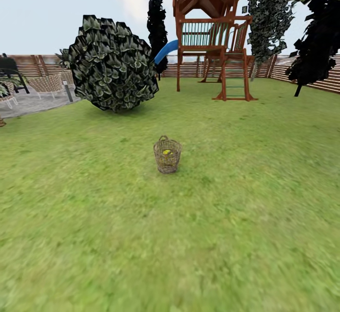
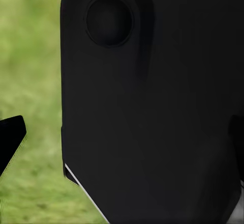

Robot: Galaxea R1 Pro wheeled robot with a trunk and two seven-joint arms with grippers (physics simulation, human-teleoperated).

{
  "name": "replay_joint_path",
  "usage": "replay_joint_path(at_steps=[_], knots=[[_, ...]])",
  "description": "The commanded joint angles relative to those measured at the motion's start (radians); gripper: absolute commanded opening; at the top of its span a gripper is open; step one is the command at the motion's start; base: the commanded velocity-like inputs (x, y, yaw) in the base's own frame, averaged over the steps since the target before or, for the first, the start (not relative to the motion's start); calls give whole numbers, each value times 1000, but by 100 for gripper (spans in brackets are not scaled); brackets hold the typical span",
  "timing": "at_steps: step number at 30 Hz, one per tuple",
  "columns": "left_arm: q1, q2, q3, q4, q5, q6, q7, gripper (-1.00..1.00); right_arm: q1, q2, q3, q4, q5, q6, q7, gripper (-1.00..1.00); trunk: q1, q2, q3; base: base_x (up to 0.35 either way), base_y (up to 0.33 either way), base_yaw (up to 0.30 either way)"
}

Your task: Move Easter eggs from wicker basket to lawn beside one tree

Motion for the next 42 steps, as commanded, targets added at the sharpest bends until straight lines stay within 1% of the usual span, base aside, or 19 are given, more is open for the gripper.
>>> replay_joint_path(at_steps=[1,8,9,11,12,14,18,42], knots=[[1,-1,6,-2,2,-1,0,100,-1,0,2,1,1,-2,0,100,1,0,-1,342,0,0],[1,-1,6,-2,2,-1,0,100,-1,4,5,5,4,0,2,100,1,0,-1,342,0,0],[1,-1,6,-2,2,-1,0,100,-1,4,6,5,10,1,2,100,1,0,-1,342,0,0],[1,-1,6,-2,2,-1,0,100,-1,6,5,6,44,1,2,100,1,0,-1,342,0,0],[1,-1,6,-2,2,-1,0,100,-1,7,4,7,77,0,2,100,1,0,-1,342,0,0],[1,-1,6,-2,2,-1,0,100,-1,4,-3,4,118,-4,1,100,1,0,-1,342,0,0],[1,-1,6,-2,2,-1,0,100,-1,6,-4,3,125,-5,1,100,1,0,-1,342,0,0],[1,-1,6,-2,2,-1,0,100,0,6,-3,4,122,-5,0,100,1,0,-1,342,0,0]])
